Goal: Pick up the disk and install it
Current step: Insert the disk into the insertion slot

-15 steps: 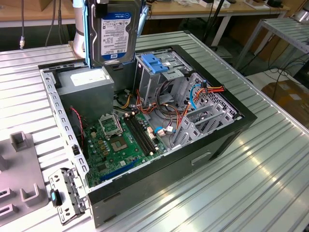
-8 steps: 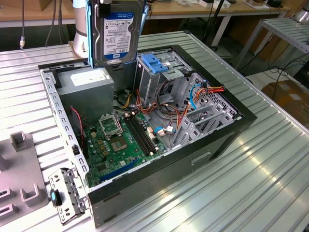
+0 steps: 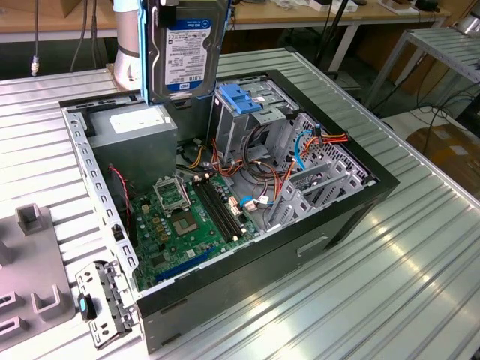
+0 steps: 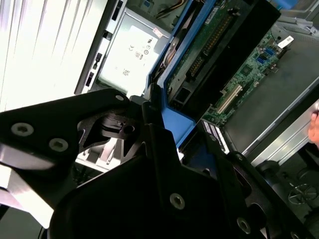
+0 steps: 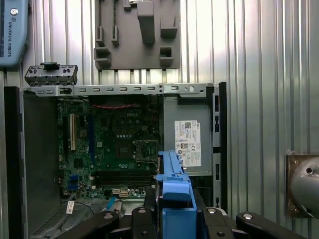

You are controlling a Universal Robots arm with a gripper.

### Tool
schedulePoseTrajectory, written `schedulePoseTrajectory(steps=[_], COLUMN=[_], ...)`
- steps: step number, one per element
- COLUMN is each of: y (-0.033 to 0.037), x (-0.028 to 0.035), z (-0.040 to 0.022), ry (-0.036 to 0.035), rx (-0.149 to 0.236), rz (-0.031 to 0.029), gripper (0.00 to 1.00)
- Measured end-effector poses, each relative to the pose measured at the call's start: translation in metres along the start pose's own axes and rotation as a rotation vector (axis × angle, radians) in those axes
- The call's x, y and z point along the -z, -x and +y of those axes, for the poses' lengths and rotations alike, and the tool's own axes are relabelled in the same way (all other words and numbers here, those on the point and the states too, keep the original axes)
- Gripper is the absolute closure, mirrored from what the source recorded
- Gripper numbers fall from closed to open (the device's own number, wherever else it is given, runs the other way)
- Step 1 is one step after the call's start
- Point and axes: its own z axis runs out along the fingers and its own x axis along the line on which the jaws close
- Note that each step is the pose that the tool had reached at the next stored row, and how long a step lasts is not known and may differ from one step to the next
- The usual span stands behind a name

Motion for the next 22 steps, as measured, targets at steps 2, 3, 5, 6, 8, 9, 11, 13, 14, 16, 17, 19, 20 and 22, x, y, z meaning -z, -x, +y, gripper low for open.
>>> schedulePoseTrajectory(steps=[2,3,5,6,8,9,11,13,14,16,17,19,20,22], y=[0.0,0.0001,0.0001,0.0001,0.0002,0.0002,0.0001,-0.0003,-0.0008,-0.0016,-0.0019,-0.0027,-0.0031,-0.0037], x=[-0.0001,-0.0001,-0.0003,-0.0004,-0.0007,-0.0007,-0.0009,-0.0011,-0.0014,-0.0017,-0.0018,-0.0019,-0.0021,-0.0022], z=[-0.0015,-0.0024,-0.0039,-0.0044,-0.0059,-0.0064,-0.0071,-0.0075,-0.0077,-0.008,-0.0082,-0.0084,-0.0084,-0.0087], ry=[0.0,0.0,-0.0001,0.0,0.0,0.0,0.0,0.0,0.0,-0.0001,-0.0001,0.0,-0.0001,0.0], rx=[0.0,0.0,0.0,0.0,0.0,0.0,0.0,0.0,0.0,0.0,0.0,0.0,0.0,0.0], rz=[-0.0001,0.0,0.0,0.0,0.0001,0.0002,0.0002,0.0003,0.0002,0.0001,0.0002,0.0002,0.0001,0.0002], gripper=[0.63,0.63,0.63,0.63,0.63,0.63,0.63,0.63,0.63,0.63,0.63,0.63,0.63,0.63])
